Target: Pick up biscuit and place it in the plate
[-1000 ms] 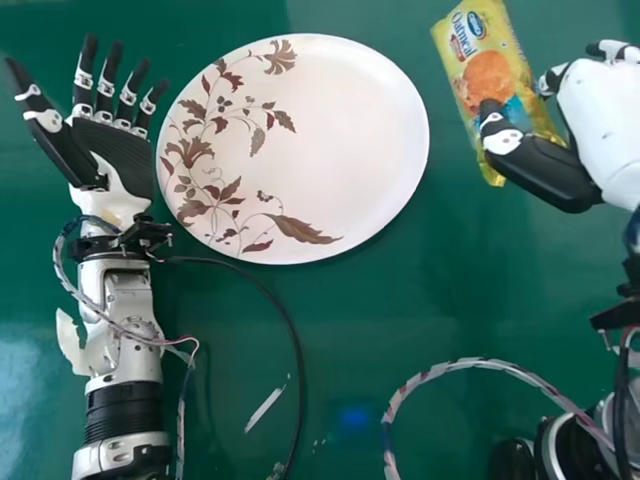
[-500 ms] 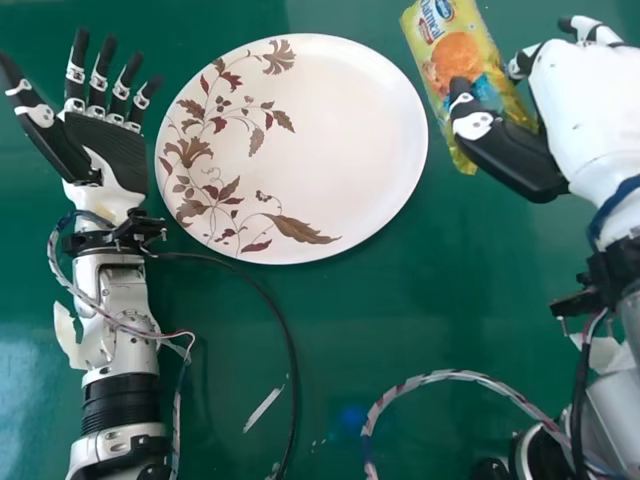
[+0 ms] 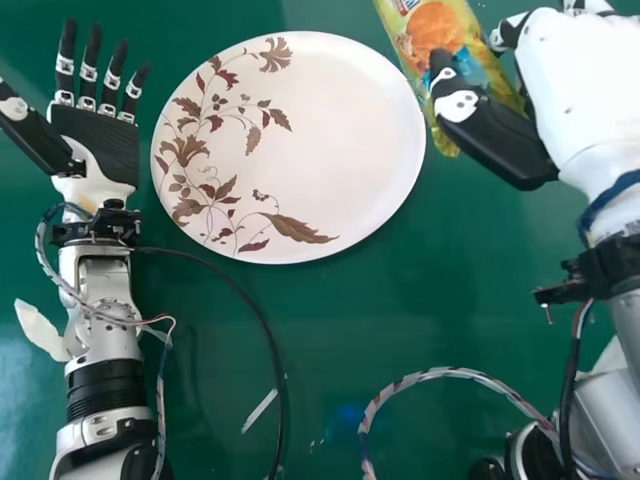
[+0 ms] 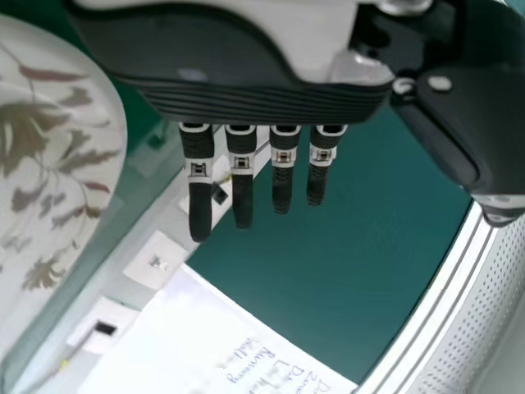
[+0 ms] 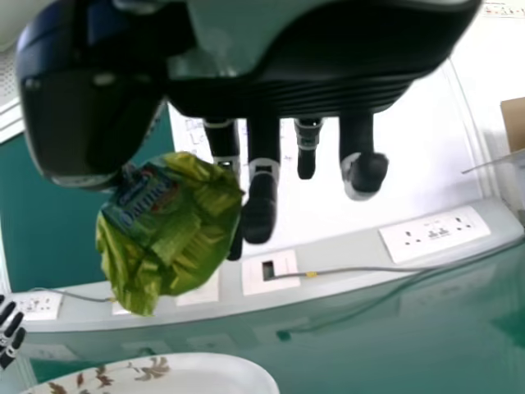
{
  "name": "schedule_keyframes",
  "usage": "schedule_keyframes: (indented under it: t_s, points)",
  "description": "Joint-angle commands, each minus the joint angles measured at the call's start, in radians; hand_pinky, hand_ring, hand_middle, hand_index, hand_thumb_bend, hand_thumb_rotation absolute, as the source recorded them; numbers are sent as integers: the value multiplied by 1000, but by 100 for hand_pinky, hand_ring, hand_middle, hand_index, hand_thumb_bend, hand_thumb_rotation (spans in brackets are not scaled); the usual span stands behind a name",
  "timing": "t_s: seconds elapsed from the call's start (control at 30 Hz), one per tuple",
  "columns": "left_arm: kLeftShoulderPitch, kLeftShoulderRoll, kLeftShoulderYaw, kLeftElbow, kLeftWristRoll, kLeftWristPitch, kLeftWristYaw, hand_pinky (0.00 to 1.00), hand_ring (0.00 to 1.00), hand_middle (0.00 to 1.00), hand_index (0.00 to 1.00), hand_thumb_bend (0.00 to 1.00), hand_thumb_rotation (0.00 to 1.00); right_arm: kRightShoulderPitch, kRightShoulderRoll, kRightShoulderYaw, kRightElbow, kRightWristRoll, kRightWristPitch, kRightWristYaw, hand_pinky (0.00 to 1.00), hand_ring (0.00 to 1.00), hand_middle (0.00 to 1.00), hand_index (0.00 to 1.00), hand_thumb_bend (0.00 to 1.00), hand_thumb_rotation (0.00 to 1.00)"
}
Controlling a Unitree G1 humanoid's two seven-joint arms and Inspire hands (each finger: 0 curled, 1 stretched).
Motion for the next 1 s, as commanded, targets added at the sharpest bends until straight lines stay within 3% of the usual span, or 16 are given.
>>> schedule_keyframes:
  t_s: [0.0, 0.2, 0.4, 0.67, 0.8, 0.97]
  points:
    - [49, -2, 26, 52, -17, 25, -6, 58, 77, 89, 92, 100, 84, -12, -11, 12, -7, 10, -3, -25, 0, 6, 12, 14, 0, 0]
    - [36, 11, 35, 72, -33, 43, -37, 58, 77, 89, 92, 100, 87, -15, -6, 45, -5, -15, 8, -24, 1, 6, 13, 14, 0, 0]
    - [28, 20, 44, 75, -37, 60, -44, 60, 77, 89, 94, 100, 81, -17, 24, 74, 15, -25, 38, -43, 0, 6, 12, 14, 0, 0]
    - [31, 17, 40, 70, -32, 70, -39, 57, 78, 87, 93, 100, 80, -6, 39, 119, 74, 10, 51, -187, 0, 7, 13, 15, 0, 0]
    - [24, 18, 45, 88, -34, 72, -42, 60, 83, 86, 91, 100, 84, -19, 31, 144, 114, -28, 50, -228, 0, 6, 12, 14, 0, 0]
    - [25, 18, 46, 92, -29, 82, -30, 59, 82, 85, 90, 100, 81, -28, 35, 171, 150, -62, 62, -268, 0, 6, 13, 15, 0, 0]
